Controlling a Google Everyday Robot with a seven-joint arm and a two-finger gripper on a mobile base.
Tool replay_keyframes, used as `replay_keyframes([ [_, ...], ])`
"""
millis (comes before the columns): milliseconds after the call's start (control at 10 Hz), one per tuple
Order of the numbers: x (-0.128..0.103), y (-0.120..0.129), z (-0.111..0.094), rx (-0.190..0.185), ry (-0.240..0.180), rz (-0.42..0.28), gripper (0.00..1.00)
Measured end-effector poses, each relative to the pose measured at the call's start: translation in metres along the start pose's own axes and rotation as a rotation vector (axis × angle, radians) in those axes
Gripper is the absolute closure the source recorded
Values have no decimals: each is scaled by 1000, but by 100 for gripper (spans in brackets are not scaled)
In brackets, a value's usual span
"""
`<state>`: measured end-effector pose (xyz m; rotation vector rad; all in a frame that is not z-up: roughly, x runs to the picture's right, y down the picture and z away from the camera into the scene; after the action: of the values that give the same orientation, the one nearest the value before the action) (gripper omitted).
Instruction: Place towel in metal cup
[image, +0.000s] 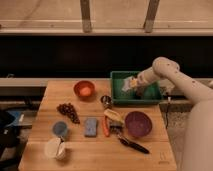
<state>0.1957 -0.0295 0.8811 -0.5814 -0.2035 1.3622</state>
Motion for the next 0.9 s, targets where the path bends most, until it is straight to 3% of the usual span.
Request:
replay_keyframes([
  [400,-18,57,8,-99,42,-88,100],
  [900,-2,119,13,-206,117,-165,100],
])
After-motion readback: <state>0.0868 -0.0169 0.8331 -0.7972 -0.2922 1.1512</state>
